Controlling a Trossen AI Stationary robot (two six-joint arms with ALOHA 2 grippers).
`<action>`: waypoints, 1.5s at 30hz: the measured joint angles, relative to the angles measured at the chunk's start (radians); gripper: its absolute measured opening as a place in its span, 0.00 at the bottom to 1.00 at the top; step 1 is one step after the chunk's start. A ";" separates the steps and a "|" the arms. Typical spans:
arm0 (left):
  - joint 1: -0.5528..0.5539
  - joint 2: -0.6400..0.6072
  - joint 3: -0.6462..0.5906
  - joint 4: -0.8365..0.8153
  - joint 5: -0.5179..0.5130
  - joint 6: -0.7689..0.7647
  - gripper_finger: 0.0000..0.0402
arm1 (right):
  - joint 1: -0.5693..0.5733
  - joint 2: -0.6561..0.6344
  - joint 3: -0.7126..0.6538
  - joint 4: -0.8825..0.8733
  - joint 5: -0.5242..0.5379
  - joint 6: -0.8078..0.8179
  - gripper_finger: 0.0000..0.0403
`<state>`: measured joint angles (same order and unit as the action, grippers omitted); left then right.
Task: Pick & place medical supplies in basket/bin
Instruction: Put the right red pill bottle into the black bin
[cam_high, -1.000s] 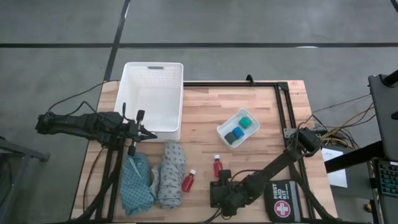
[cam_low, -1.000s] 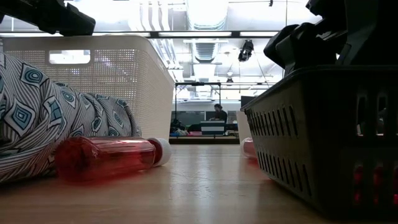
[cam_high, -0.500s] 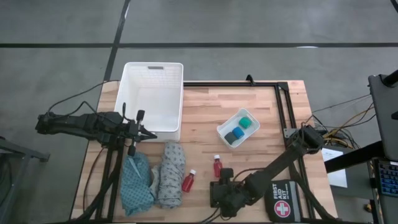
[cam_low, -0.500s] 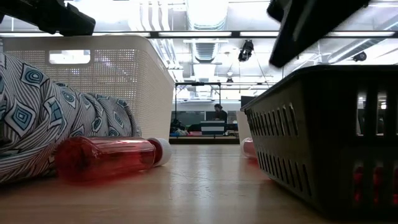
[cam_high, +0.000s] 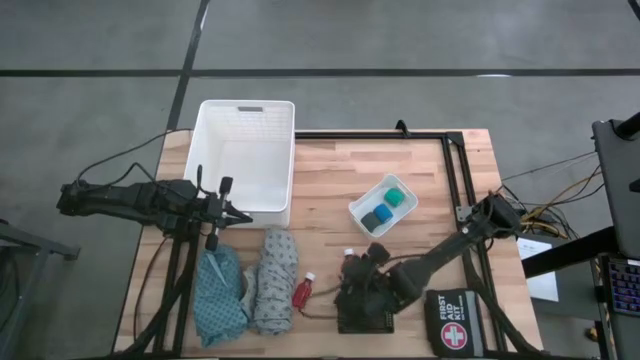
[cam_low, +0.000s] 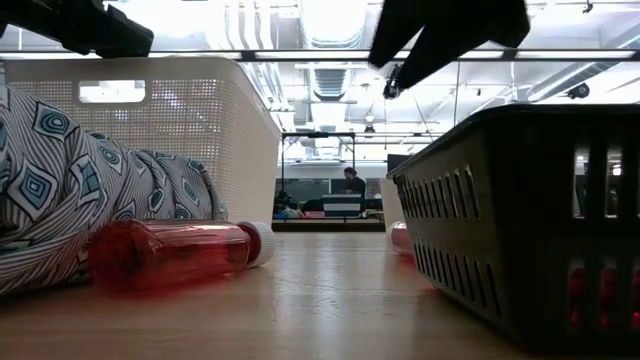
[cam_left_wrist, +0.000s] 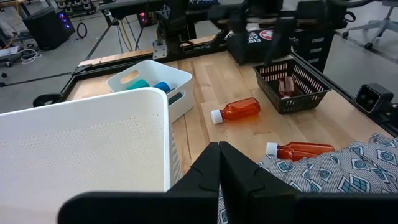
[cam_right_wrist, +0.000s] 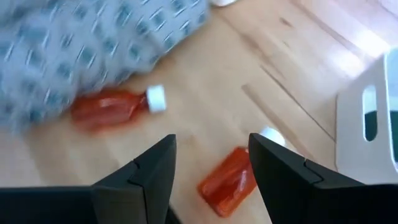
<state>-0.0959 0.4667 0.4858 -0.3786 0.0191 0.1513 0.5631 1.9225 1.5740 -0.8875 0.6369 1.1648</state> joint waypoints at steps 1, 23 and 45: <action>0.000 0.000 0.000 0.000 0.000 0.000 0.01 | -0.015 0.000 -0.004 0.000 0.000 0.028 0.49; 0.000 0.000 0.000 0.000 0.000 0.000 0.01 | -0.130 0.009 -0.162 0.016 -0.017 0.253 0.49; 0.000 0.000 0.000 0.000 0.000 0.000 0.01 | -0.141 0.010 -0.326 0.247 -0.036 0.265 0.58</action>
<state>-0.0959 0.4667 0.4858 -0.3786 0.0193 0.1513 0.4221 1.9324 1.2483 -0.6402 0.6006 1.4295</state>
